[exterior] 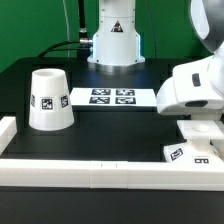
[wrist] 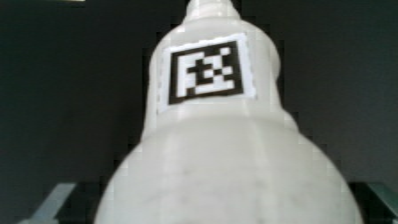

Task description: Assemble lamp

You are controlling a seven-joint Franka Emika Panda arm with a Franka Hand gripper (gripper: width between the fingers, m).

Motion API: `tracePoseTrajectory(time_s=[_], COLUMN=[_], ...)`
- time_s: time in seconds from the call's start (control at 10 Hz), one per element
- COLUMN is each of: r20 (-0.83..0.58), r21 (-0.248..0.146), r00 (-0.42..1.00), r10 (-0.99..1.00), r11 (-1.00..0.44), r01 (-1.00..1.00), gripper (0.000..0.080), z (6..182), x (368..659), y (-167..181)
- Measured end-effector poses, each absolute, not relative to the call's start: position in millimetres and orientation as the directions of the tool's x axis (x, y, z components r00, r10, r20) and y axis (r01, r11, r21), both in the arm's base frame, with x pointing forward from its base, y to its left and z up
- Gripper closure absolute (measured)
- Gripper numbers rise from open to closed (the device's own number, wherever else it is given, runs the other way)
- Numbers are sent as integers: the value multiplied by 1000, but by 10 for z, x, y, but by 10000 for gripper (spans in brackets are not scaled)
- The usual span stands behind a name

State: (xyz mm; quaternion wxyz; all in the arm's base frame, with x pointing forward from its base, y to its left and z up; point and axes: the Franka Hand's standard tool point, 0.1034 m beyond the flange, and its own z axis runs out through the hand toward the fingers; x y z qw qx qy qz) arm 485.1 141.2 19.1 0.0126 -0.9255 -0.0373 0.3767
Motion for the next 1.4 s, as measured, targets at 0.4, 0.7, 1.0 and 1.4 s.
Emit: tracePoseTrajectory(time_s=[0.4,0.7,1.0,1.4], r20=[-675,-643,-557,-391], r21=[-136,-135,-132,-140], r00=[717,746,813,902], r10=[176,173,167,183], r11=[-984,-984,-985,-980], r01=[114,112,112,139], gripper=[223,223,223,223], z=[957,1008,968,1256], x=[4922,4995,5136,5334], y=[1274,1253,1271,1038])
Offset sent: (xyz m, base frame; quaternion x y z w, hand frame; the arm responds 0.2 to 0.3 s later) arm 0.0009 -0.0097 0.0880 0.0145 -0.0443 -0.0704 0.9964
